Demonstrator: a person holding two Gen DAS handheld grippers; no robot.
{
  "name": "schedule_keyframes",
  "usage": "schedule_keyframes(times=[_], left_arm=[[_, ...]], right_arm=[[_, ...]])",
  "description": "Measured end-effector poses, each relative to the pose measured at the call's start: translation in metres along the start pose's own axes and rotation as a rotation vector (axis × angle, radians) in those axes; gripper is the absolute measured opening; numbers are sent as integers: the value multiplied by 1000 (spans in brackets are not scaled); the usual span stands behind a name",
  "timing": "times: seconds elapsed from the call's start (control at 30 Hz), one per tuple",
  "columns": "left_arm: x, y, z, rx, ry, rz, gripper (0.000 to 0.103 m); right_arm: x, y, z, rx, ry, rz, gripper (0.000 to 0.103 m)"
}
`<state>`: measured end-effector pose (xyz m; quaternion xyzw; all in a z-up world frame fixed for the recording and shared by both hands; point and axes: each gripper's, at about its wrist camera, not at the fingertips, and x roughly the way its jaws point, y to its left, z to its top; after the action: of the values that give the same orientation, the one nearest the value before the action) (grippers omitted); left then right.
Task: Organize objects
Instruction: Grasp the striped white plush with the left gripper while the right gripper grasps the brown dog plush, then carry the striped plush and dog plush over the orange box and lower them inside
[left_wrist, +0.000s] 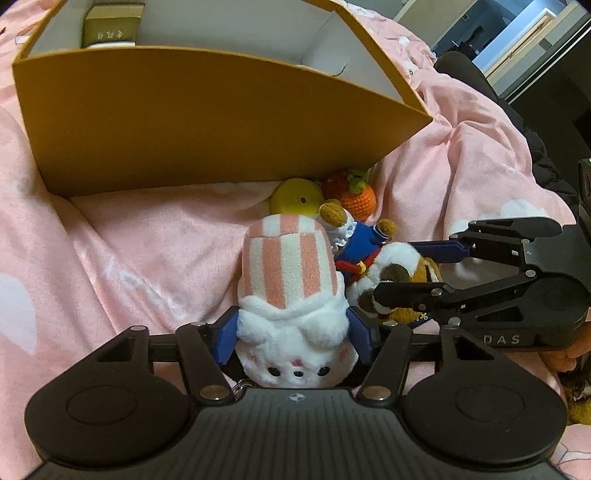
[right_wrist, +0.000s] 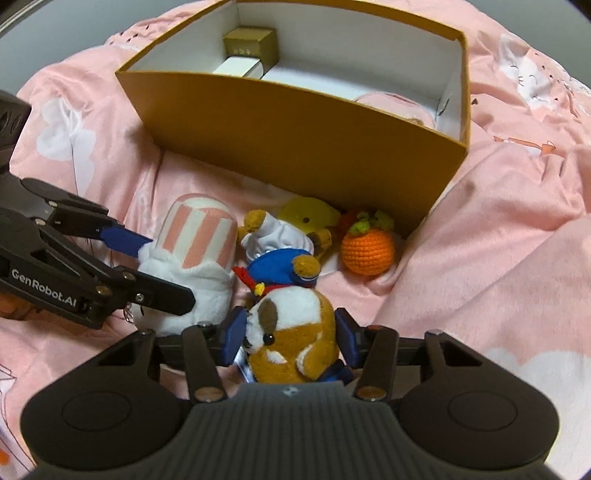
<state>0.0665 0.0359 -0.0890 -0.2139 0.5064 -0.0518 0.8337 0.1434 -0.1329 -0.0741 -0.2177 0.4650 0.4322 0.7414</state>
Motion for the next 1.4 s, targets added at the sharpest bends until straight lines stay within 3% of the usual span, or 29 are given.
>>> schedule_keyframes(times=[0.33, 0.53, 0.77, 0.93, 1.1, 1.23, 1.4], left_arm=[[-44, 4, 4, -37, -65, -9, 66], [-84, -5, 22, -34, -131, -11, 66], [-125, -19, 66, -2, -204, 21, 66], [-144, -26, 105, 44, -258, 57, 66], [-137, -21, 138, 59, -250, 101, 66], [-112, -5, 161, 48, -187, 129, 66], [-75, 18, 174, 5, -122, 155, 66]], right_arm=[[-39, -24, -5, 256, -108, 80, 43], [-81, -31, 4, 339, -230, 131, 42], [-121, -45, 42, 443, -392, 207, 41], [-123, -51, 81, 467, -471, 213, 41], [-93, -56, 113, 497, -461, 232, 41], [-65, -59, 128, 530, -412, 254, 41], [-32, -61, 140, 537, -357, 208, 41]])
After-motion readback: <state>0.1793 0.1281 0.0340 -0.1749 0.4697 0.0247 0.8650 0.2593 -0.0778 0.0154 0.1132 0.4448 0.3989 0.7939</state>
